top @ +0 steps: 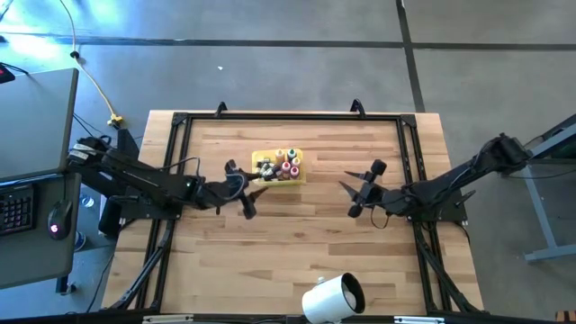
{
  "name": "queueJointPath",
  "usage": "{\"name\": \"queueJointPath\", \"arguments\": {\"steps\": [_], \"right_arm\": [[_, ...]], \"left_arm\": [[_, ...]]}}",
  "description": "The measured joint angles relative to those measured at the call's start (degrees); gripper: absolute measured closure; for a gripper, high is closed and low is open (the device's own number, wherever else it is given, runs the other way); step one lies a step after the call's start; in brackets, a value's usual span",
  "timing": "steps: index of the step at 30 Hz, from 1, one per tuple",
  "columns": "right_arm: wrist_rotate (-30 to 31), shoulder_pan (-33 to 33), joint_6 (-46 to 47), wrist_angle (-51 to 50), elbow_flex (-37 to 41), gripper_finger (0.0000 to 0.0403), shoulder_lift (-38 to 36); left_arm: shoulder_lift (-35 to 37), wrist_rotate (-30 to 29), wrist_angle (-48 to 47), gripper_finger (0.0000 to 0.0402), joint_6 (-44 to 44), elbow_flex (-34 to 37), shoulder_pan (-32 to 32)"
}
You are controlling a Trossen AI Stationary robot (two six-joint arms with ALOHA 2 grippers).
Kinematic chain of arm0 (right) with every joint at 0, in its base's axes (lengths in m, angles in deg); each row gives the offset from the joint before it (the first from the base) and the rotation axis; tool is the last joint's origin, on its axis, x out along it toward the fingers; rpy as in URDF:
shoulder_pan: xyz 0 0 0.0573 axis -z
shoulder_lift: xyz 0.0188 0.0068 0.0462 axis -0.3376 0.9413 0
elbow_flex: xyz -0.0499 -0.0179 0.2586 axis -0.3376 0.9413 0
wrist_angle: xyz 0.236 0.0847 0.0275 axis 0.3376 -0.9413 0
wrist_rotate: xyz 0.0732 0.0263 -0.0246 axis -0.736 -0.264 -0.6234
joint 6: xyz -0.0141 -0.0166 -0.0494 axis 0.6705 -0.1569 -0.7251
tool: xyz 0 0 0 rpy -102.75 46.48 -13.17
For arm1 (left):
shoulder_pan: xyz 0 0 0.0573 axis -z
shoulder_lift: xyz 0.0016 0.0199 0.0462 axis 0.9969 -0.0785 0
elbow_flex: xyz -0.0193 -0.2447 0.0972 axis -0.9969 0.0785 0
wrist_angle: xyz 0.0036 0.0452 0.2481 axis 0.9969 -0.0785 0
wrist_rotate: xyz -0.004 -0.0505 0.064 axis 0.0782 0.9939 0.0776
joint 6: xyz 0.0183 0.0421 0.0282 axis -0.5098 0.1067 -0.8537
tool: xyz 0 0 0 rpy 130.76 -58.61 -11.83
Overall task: Pick & Place food coloring
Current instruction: Return to Home Position
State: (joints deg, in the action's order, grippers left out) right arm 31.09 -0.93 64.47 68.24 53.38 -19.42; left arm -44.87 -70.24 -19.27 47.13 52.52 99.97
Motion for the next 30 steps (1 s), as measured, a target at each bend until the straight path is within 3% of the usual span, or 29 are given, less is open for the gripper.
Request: {"name": "queueJointPath", "arguments": {"steps": [7, 11, 15, 18, 23, 30], "right_arm": [[-3.5, 2.3, -2.7, -1.7, 0.0, 0.0247, -10.2], [-8.8, 6.4, -1.5, -2.6, 0.0, 0.0247, -16.8], [-9.1, 9.7, 0.7, -3.2, 0.0, 0.0247, -21.5], [-11.1, 10.2, 7.9, -9.1, 0.0, 0.0247, -23.4], [-15.0, 10.1, 11.6, -17.5, 0.0, 0.0247, -24.0], [-16.4, 10.0, 14.7, -16.8, 0.0, 0.0247, -24.2]], "left_arm": [[0.4, 11.9, 0.5, 0.0192, 9.7, 0.0, -7.9], [-0.6, 18.1, 0.8, 0.0192, 11.4, 0.0, -11.3], [-0.8, 18.7, 2.3, 0.0192, 11.0, 0.0, -12.8], [-0.9, 18.9, 3.8, 0.0192, 11.0, 0.0, -13.1], [-0.9, 19.4, 4.7, 0.0192, 12.5, 0.0, -13.0], [-0.9, 18.7, 4.6, 0.0192, 15.5, 0.0, -13.0]]}}
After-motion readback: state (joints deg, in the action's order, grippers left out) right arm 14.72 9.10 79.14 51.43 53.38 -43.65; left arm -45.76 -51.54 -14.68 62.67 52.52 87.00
